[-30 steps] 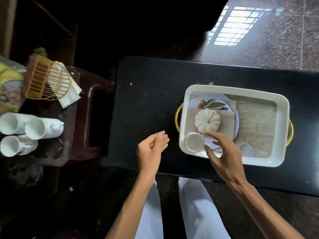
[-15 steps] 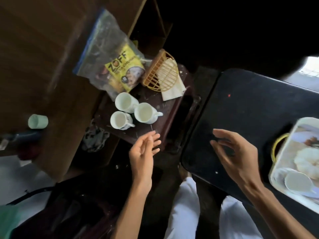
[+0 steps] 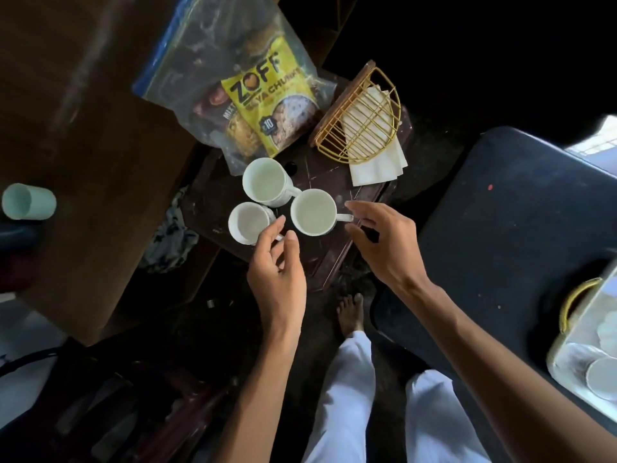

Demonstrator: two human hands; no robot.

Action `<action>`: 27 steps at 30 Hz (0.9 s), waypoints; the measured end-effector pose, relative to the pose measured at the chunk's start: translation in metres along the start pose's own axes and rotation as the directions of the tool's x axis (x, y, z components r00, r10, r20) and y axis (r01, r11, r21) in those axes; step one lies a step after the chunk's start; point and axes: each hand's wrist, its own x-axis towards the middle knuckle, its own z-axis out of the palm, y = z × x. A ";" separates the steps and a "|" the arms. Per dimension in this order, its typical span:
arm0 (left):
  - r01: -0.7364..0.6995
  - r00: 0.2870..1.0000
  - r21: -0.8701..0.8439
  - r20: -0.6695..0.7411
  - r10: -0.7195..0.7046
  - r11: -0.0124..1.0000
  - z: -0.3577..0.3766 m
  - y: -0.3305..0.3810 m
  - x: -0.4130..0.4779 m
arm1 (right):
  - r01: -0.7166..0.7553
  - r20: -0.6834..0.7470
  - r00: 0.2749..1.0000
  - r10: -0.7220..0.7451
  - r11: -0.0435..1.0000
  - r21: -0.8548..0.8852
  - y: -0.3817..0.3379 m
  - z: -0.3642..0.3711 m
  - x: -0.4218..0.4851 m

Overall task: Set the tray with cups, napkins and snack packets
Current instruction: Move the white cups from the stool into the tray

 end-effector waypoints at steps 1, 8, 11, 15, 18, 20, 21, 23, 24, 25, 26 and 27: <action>0.006 1.000 0.005 0.003 -0.006 1.000 0.001 0.001 -0.001 | -0.004 0.003 1.000 0.004 1.000 0.010 0.001 0.002 0.001; 0.052 0.997 -0.015 0.059 -0.051 0.999 0.008 0.002 0.003 | -0.015 0.016 1.000 0.014 0.995 0.097 0.003 0.007 0.006; 0.065 0.996 -0.031 0.064 -0.063 0.997 0.008 0.003 0.003 | -0.001 0.002 1.000 0.001 0.995 0.101 0.004 0.006 0.009; 0.048 0.997 -0.022 0.059 -0.046 0.999 0.007 0.002 0.001 | 0.028 -0.031 0.999 -0.025 0.994 0.105 0.006 0.002 0.007; 0.030 0.998 -0.034 0.053 -0.028 0.999 0.009 0.004 -0.004 | 0.036 -0.066 0.997 -0.027 0.989 0.143 0.007 -0.007 -0.002; 0.018 0.998 -0.042 0.062 -0.015 0.999 0.012 0.007 -0.009 | 0.032 -0.086 0.996 -0.016 0.983 0.182 0.008 -0.016 -0.011; 0.013 0.997 -0.046 0.071 -0.010 0.999 0.014 0.009 -0.013 | 0.027 -0.095 0.995 -0.008 0.978 0.206 0.009 -0.022 -0.017; 0.013 0.995 -0.057 0.100 -0.007 0.998 0.020 0.012 -0.022 | 0.022 -0.115 0.993 0.005 0.971 0.236 0.013 -0.036 -0.030; 0.017 0.992 -0.060 0.123 -0.009 0.998 0.025 0.014 -0.028 | 0.021 -0.128 0.992 0.011 0.970 0.242 0.016 -0.044 -0.037; 0.021 0.989 -0.059 0.150 -0.012 0.998 0.030 0.015 -0.034 | 0.019 -0.144 0.989 0.017 0.970 0.243 0.019 -0.052 -0.045; 0.026 0.984 -0.052 0.179 -0.016 0.998 0.036 0.016 -0.040 | 0.016 -0.161 0.987 0.024 0.970 0.241 0.023 -0.062 -0.054; 0.031 0.978 -0.042 0.208 -0.022 0.999 0.042 0.017 -0.047 | 0.011 -0.176 0.984 0.032 0.972 0.236 0.027 -0.071 -0.062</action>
